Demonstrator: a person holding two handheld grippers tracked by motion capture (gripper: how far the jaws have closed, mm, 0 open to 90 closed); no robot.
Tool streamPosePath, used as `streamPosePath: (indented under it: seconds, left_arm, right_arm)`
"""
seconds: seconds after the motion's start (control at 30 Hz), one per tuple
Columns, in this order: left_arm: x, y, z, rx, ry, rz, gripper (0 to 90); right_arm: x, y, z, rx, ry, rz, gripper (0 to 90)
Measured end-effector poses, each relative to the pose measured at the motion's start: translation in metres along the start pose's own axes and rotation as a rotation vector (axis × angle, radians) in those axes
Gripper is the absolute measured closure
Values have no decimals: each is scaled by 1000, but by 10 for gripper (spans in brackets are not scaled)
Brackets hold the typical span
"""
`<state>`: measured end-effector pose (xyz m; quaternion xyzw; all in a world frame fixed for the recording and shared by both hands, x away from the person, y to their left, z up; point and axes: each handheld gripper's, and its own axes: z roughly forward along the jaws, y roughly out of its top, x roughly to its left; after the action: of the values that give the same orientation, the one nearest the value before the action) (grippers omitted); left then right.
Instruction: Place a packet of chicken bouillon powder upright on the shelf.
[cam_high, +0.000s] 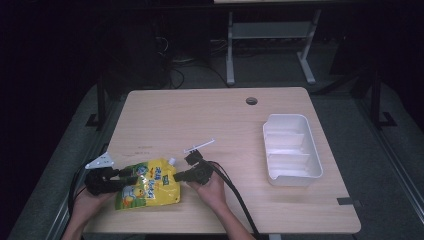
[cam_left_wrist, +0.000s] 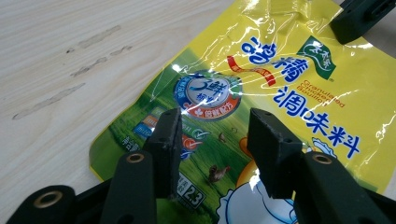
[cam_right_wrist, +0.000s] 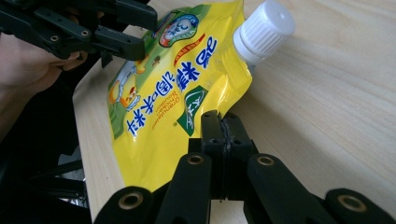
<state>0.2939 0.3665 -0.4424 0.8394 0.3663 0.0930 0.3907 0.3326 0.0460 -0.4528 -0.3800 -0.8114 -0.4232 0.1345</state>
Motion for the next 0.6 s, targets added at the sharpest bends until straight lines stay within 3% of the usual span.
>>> streamPosePath:
  seconds: [0.2,0.6]
  left_arm:
    - [-3,4,-3,-38,-7,-4,499]
    - [-9,8,0,-39,-21,11,475]
  right_arm:
    - [1,-2,-12,-12,3,-21,900]
    - [1,-1,-39,-29,-8,-55,900]
